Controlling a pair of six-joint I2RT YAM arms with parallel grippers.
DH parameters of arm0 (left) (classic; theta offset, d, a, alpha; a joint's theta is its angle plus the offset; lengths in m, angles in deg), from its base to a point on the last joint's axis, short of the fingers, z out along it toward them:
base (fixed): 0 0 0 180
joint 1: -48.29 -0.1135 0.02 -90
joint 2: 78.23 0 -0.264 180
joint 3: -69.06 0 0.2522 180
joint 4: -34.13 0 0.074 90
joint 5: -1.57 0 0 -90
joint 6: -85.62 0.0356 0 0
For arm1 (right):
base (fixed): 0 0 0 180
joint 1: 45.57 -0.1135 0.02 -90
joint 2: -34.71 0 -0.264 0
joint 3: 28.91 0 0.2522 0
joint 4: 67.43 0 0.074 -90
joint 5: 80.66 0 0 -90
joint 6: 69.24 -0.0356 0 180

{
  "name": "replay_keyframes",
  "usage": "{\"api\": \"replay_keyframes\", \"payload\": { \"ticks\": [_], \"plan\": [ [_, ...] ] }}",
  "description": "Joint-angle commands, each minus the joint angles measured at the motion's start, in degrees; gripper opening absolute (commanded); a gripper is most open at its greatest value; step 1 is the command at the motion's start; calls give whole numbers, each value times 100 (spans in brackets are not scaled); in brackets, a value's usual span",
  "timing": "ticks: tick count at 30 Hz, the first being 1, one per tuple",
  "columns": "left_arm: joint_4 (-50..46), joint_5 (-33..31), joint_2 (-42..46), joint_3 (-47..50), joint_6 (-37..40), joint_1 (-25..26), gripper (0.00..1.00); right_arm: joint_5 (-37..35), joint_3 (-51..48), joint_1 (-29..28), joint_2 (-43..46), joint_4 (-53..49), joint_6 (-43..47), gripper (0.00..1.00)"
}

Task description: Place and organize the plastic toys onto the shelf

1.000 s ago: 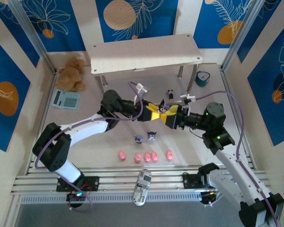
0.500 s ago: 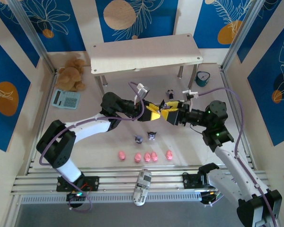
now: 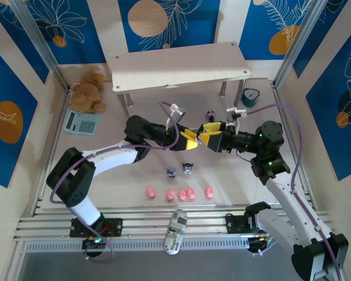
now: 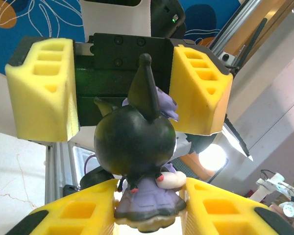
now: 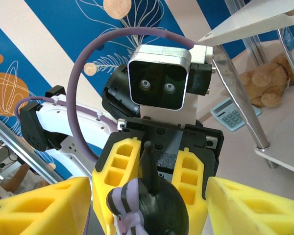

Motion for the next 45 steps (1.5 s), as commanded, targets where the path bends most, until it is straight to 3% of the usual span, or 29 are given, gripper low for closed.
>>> {"api": "replay_keyframes", "payload": {
  "ticks": [1,7,11,15,17,22,25,28,29,31,34,37,39,42,45],
  "plan": [
    [536,133,-21,-182,-120,-39,33,240,177,11,44,-238,91,62],
    [792,132,-66,-241,-347,-80,33,479,266,15,-8,-403,127,57],
    [792,131,-86,-238,-361,-99,33,488,317,16,-34,-416,170,41],
    [790,142,-113,-218,-365,-106,34,254,330,6,28,-454,263,10],
    [793,148,-138,-216,-387,-101,36,168,339,-5,74,-468,307,2],
    [792,168,-161,-206,-381,-121,51,72,536,-42,84,-868,573,1],
    [588,213,-136,-223,-235,-154,66,-102,697,-56,106,-1263,865,1],
    [129,297,-40,-193,120,-217,96,-239,946,-44,102,-1644,1174,1],
    [-67,305,11,-165,268,-247,100,-254,1030,-38,96,-1714,1254,1],
    [-618,294,149,-115,665,-334,100,-378,1293,-35,37,-2060,1477,1],
    [-2515,48,587,-61,2021,-534,100,-962,1838,-85,-173,-3073,2138,0],
    [-7000,-1190,1273,-676,5060,-542,99,-1747,2310,-157,-447,-4114,2836,0],
    [-8761,-2377,1439,-1188,5936,-568,93,-2388,2595,-264,-672,-4707,3225,0],
    [-9477,-3099,1528,-1409,6113,-678,82,-3520,2928,-650,-1076,-5357,3729,0],
    [-9555,-3590,1593,-1311,6101,-706,81,-4566,3047,-1142,-1515,-5699,4044,0]
  ]
}}
